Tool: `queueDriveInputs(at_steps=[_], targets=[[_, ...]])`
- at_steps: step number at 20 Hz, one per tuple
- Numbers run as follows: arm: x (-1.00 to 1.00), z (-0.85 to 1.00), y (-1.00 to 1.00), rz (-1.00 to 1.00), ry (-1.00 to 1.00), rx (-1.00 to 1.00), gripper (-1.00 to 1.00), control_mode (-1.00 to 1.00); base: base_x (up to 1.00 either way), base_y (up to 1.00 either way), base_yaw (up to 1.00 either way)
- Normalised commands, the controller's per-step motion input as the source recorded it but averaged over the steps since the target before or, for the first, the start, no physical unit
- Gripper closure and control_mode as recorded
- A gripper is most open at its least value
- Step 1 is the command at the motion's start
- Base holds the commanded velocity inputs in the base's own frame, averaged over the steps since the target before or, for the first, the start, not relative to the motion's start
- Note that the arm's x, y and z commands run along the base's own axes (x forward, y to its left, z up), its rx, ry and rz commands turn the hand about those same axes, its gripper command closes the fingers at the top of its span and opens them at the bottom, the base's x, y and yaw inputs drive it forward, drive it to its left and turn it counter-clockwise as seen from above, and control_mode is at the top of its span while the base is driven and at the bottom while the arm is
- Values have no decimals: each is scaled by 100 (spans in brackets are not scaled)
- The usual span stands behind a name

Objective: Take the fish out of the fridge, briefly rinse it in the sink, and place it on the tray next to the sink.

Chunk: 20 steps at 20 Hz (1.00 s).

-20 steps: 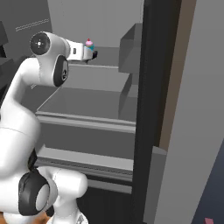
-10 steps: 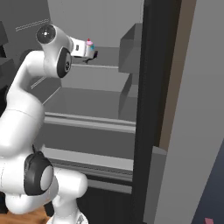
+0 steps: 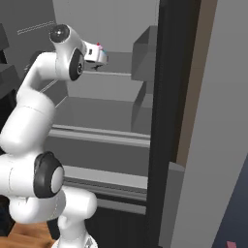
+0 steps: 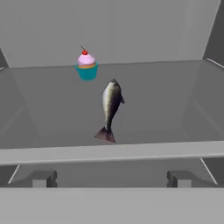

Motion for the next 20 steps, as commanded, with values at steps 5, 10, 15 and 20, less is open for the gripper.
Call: queueDriveInputs(at_steps=[5, 10, 15, 20], targets=[[50, -17, 7, 0, 0, 0, -100, -100, 0, 0, 0], [64, -19, 12, 0, 3, 0, -100, -100, 0, 0, 0], [61, -11, 4, 0, 7, 0, -100, -100, 0, 0, 0], [49, -14, 0, 0, 7, 0, -100, -100, 0, 0, 0]])
